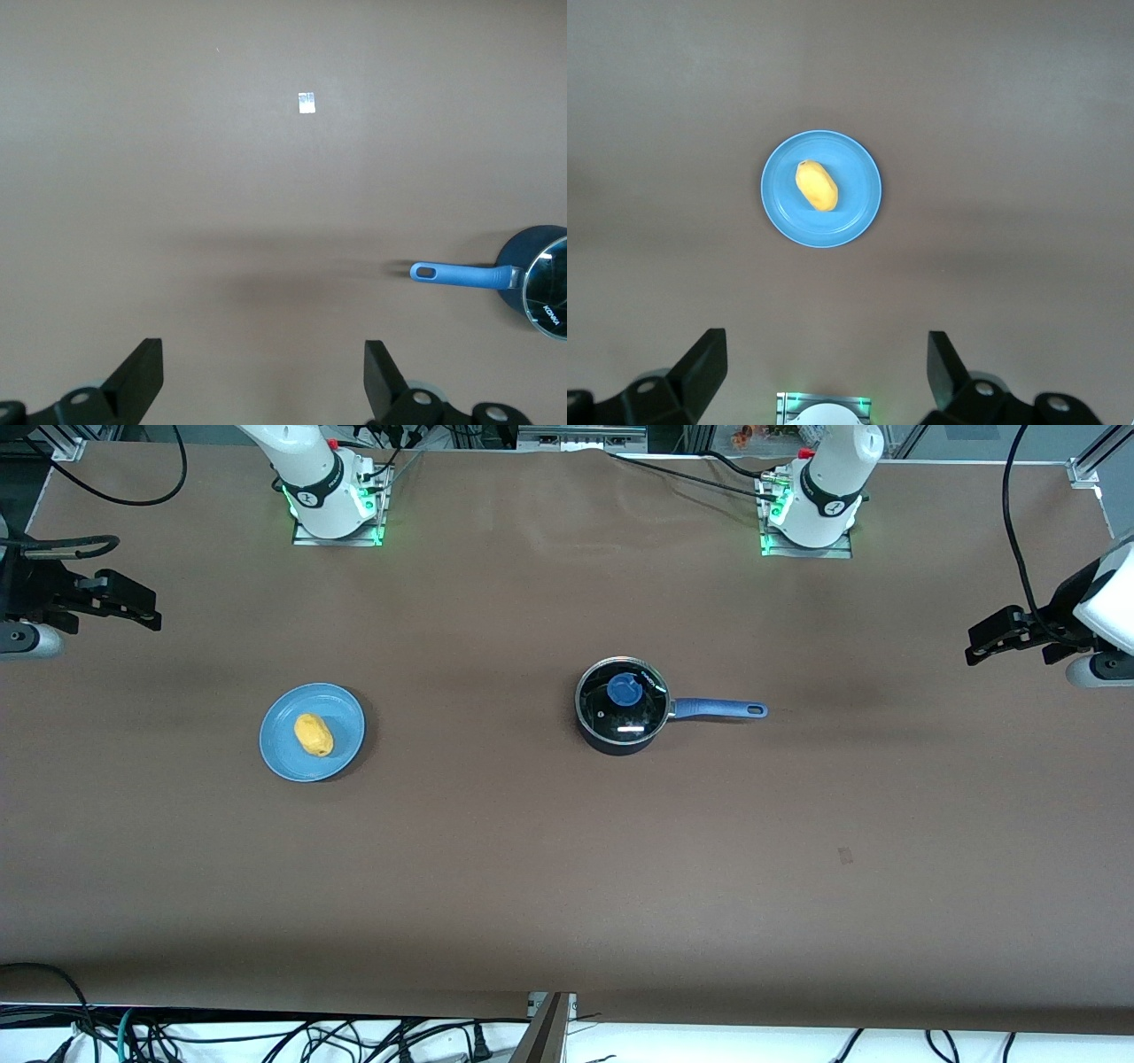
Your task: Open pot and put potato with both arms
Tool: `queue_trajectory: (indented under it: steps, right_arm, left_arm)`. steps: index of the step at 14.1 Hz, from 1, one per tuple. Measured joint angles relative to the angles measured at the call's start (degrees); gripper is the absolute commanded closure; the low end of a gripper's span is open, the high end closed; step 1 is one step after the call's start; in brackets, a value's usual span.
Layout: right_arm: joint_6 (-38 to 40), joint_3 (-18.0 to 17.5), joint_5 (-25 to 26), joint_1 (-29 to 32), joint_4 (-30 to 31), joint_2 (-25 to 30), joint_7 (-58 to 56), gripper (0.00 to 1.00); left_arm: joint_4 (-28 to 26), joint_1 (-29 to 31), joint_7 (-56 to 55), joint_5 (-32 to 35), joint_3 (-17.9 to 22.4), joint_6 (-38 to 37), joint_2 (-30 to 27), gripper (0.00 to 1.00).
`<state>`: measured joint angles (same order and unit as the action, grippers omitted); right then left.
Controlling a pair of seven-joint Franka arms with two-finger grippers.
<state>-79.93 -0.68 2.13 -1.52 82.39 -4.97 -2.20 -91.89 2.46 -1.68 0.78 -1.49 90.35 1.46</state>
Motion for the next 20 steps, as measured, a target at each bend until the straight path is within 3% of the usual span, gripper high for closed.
queue_trajectory:
  steps: [20]
  right_arm:
    - [-0.01, 0.00, 0.00, 0.03, 0.00, -0.05, 0.00, 0.00]
  left_arm:
    - [1.90, 2.04, 0.21, 0.01, 0.05, 0.51, -0.01, 0.00]
